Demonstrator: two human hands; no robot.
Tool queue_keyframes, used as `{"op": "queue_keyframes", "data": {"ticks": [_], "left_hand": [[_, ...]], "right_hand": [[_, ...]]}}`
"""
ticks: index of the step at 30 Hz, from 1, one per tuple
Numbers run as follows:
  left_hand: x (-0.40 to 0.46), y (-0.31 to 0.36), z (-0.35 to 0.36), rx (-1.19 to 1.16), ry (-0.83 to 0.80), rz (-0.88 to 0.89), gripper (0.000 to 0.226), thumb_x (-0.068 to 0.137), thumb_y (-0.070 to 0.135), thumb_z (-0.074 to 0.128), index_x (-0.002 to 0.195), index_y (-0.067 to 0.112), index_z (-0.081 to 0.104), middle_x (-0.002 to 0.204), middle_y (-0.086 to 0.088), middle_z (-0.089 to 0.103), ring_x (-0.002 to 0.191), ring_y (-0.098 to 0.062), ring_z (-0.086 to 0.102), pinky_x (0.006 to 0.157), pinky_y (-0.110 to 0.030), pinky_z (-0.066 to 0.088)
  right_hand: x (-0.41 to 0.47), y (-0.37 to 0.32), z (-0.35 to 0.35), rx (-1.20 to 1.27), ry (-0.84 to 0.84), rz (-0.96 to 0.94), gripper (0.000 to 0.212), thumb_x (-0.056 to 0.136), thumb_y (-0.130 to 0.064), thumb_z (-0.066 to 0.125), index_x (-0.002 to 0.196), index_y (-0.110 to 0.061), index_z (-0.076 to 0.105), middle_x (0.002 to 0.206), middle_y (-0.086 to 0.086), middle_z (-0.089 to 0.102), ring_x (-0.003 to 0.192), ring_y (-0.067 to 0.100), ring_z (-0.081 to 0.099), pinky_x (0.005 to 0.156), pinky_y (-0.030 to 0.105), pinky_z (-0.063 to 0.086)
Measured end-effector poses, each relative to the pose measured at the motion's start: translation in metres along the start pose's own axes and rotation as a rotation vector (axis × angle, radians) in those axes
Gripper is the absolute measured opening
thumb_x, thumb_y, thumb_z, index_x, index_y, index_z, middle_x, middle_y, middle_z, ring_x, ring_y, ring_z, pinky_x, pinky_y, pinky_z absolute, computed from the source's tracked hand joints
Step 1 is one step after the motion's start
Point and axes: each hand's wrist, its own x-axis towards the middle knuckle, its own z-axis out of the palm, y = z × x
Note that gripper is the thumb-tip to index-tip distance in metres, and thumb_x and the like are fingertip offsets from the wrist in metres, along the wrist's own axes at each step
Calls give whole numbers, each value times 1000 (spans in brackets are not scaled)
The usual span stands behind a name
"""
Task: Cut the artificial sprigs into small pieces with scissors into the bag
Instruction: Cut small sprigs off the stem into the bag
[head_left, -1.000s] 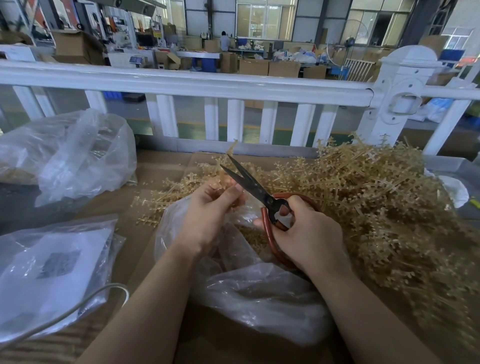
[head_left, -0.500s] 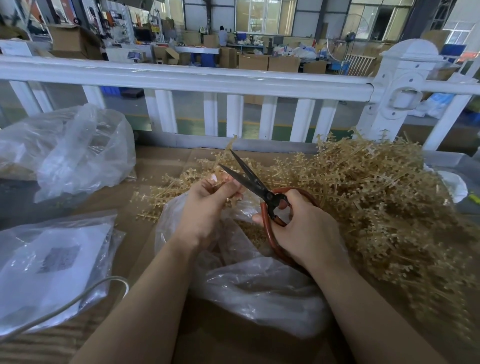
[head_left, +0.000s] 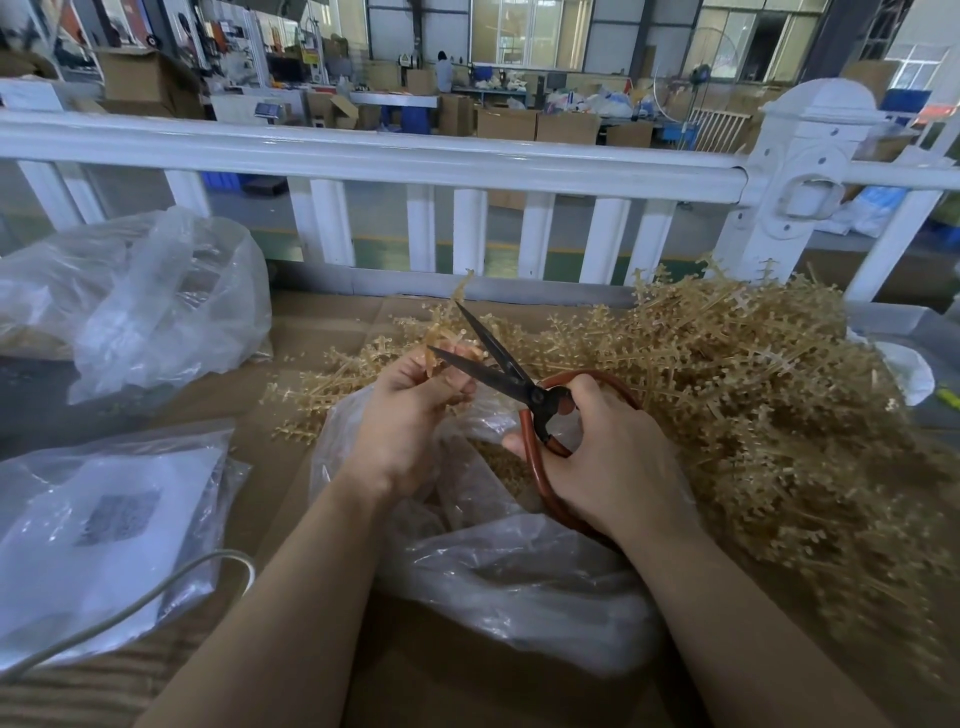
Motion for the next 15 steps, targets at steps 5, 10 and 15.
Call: {"op": "queue_keyframes", "data": {"ticks": [5,10,15], "left_hand": [[0,-1,-2,58,-21,7,26,86,-8,55,73,11,66,67,-3,61,65,-14,55,66,-24,48],[0,-2,0,17,-15,-25,21,83,1,60,70,14,71,67,0,64,64,-11,57,64,-21,50],[0,-4,0,-46,21,-75,3,76,7,64,75,9,63,69,-1,64,66,-11,60,65,-21,52]], "right_hand": [[0,-1,0,-17,5,-3,63,77,-96,28,85,-34,37,62,-17,49,51,1,49,42,15,31],[-1,-1,0,-23,31,-21,61,79,-94,31,85,-34,36,62,-16,52,48,7,50,40,15,31],[-2,-1,1,-54,60,-16,55,82,-88,47,84,-35,34,60,-16,52,46,7,44,41,11,25]]}}
